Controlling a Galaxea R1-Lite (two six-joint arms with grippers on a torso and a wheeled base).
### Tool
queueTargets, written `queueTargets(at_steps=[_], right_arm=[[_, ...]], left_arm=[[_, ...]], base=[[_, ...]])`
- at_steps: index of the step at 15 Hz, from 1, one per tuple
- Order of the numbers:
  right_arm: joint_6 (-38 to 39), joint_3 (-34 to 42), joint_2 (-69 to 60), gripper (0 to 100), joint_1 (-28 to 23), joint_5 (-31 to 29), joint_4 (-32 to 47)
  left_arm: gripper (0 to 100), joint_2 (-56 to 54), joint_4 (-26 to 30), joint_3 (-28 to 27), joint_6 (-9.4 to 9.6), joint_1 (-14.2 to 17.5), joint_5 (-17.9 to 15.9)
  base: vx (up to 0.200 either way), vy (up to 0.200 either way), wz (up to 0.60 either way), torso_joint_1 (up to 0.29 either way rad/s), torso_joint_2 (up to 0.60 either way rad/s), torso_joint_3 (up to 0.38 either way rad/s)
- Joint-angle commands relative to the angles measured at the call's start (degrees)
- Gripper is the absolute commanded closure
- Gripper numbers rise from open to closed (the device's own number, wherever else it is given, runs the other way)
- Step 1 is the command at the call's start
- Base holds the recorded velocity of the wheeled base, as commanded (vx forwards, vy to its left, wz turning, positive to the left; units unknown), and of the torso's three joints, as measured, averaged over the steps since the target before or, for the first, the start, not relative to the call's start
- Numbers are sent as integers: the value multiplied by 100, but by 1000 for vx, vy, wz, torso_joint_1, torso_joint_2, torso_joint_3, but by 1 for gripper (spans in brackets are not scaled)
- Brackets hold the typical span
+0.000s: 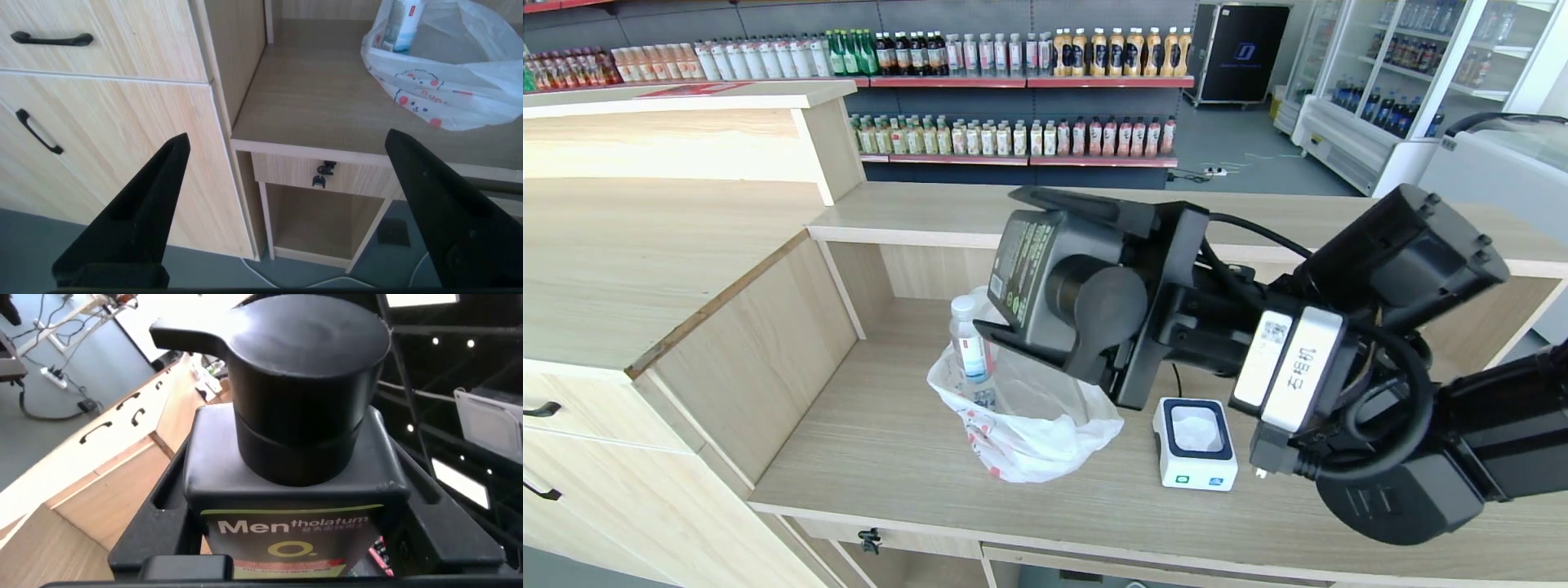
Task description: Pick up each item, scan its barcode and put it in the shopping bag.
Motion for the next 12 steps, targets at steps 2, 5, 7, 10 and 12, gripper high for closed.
queueTargets(at_steps=[2, 5, 7, 10, 12], right_arm=[[160, 360, -1188, 100, -164, -901, 954], [450, 1388, -2339, 100, -938, -1297, 1754], [934, 1863, -3016, 100, -1852, -1385, 2369], [2103, 1889, -3701, 100, -3179, -1930, 3573], [2973, 1881, -3956, 100, -4023, -2474, 4549]], left_arm=[[0, -2, 0, 0, 2, 2, 2], [0, -2, 0, 0, 2, 2, 2], [0, -2, 0, 0, 2, 2, 2], [0, -2, 0, 0, 2, 2, 2], [0, -2, 0, 0, 2, 2, 2]], base=[[0, 0, 0, 0, 0, 0], [0, 0, 0, 0, 0, 0], [0, 0, 0, 0, 0, 0], [0, 0, 0, 0, 0, 0], [0, 0, 0, 0, 0, 0]])
